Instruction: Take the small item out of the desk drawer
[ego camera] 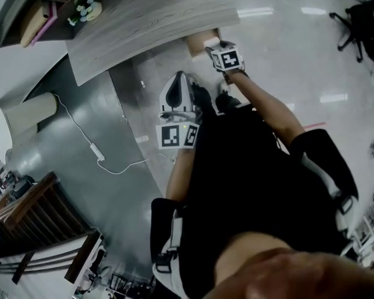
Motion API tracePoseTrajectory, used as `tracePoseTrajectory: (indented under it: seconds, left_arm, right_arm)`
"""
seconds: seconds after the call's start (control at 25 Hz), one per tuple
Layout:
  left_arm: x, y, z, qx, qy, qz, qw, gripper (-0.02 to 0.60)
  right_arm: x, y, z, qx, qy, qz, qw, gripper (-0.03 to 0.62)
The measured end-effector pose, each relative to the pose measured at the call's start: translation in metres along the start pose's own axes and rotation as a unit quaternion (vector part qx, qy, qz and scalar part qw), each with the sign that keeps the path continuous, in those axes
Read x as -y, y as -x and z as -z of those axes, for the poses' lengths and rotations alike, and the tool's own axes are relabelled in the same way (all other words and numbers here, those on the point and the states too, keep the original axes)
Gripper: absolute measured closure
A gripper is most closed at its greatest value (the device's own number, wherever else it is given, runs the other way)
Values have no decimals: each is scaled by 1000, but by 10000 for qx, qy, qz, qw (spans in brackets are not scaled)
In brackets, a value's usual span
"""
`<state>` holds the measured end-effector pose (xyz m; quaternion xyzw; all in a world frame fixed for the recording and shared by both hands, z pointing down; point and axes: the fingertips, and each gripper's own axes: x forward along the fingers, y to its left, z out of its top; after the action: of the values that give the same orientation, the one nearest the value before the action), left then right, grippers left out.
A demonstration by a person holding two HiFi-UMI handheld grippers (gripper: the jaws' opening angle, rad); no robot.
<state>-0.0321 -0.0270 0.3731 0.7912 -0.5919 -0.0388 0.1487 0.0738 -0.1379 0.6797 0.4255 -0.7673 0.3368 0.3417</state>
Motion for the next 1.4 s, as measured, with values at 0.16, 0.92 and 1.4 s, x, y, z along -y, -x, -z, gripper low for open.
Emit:
tracePoseTrajectory:
  seconds: [0.16, 0.92, 1.4]
  left_arm:
    - [-1, 5, -5, -32, -65, -4, 10000, 584]
    - [-28, 6, -29, -80, 18, 299, 9995, 584]
    - [-45, 14, -43, -21, -94, 488, 9988, 584]
  right_arm:
    - [-9, 26, -18, 318, -49, -142, 9994, 339]
    - [-58, 149, -83, 1777, -65, -318, 9836, 339]
    - [-114, 238, -98, 2721, 412, -453, 9603, 339]
